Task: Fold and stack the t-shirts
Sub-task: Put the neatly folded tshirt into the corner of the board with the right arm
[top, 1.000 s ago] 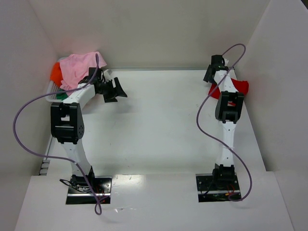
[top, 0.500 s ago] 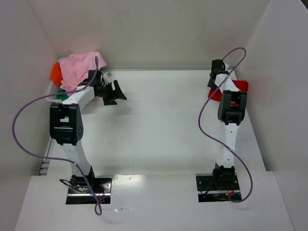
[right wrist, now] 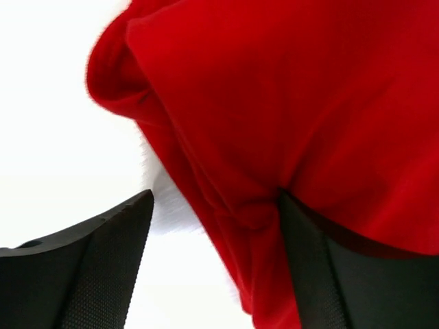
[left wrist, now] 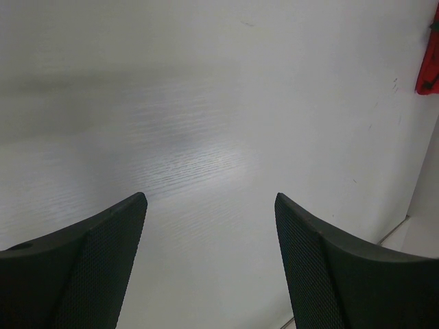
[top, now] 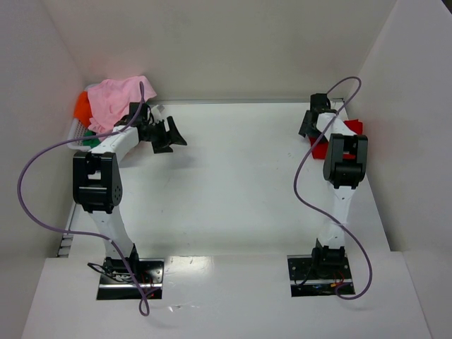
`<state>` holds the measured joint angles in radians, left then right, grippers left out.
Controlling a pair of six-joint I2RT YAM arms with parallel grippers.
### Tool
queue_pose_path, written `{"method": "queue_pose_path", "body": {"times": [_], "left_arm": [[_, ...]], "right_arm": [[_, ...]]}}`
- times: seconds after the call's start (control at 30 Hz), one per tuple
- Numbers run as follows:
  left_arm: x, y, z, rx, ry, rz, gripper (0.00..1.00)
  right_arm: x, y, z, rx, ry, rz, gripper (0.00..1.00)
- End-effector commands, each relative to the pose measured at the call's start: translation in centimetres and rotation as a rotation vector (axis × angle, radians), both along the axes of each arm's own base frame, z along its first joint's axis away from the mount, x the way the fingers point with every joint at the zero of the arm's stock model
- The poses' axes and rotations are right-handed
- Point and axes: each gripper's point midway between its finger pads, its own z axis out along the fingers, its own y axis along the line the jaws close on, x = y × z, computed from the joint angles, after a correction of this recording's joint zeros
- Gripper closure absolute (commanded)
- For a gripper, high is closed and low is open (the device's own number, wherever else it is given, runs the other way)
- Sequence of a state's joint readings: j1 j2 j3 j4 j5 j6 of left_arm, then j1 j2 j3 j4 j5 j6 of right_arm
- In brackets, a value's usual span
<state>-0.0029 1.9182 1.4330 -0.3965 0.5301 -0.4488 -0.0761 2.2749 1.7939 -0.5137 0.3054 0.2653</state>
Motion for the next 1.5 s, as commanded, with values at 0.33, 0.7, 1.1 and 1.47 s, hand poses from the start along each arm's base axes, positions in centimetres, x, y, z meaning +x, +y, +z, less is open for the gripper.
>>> {"method": "queue_pose_path", "body": {"times": [0.33,0.7,1.1,1.47], "left_arm": [[0.9,-0.3,3.4,-0.027,-0.107,-0.033,0.17],[1.2,-0.4,3.5,-0.042,-0.111,-0.014,0.17],[1.9,-0.4,4.2,-0.056,-0.109,0.017,0.17],[2.5,-0.4,4.9,-0.061,-0.118,0.022,0.17]], "right_arm": [[0.0,-2.9,15.7,-0.067,-0.293,-0.119,0.15],[-5.6,-7.8,8.3,-0.090,-0.116,-0.318,0.88],[-4.1,-8.5,1.0,-0.050,-0.008,-0.296,0.86],[-1.9,-8.3,-1.6,-0.008,0.002,-0.281,0.85]]}}
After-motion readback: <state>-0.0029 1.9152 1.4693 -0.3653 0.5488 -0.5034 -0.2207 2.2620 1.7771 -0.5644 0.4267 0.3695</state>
